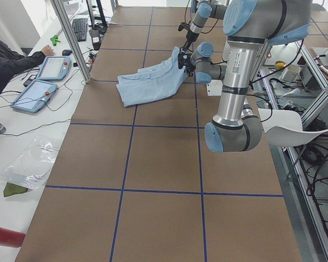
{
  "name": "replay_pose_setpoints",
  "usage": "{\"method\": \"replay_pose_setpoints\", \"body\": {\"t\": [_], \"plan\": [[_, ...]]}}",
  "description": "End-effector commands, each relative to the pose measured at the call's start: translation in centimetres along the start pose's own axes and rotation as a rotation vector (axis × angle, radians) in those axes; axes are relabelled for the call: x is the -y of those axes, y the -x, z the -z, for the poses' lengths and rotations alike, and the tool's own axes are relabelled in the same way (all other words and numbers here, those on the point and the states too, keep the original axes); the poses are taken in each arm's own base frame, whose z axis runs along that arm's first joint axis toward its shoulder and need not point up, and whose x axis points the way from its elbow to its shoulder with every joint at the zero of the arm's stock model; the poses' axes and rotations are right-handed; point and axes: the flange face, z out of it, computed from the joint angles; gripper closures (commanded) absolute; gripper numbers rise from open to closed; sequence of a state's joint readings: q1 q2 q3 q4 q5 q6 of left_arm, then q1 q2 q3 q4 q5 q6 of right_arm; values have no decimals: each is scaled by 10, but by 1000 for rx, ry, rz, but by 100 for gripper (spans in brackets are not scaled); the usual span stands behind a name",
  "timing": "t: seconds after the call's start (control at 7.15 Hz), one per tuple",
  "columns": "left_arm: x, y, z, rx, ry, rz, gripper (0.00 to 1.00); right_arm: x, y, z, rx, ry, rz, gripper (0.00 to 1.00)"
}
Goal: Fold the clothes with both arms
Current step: 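Grasp the near edge with both grippers and lift it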
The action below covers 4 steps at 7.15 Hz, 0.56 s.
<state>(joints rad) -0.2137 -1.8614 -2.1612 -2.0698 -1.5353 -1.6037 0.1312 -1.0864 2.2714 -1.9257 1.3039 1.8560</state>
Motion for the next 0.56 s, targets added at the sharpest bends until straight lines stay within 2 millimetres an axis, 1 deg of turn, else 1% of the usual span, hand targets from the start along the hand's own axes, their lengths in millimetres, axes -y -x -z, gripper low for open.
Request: {"method": "replay_pose_setpoints", "body": {"t": [0.0,0.14,0.28,0.42], "plan": [[-23,-26,48,-14,74,16,100,-14,-12,30,-2,9,18,100],[-23,-24,42,1,75,15,100,-18,-7,19,-19,0,33,100],[-22,-19,33,22,71,12,100,-8,11,0,-42,-39,42,100],[-17,-13,21,47,58,6,100,7,29,-10,-51,-70,45,100]]}}
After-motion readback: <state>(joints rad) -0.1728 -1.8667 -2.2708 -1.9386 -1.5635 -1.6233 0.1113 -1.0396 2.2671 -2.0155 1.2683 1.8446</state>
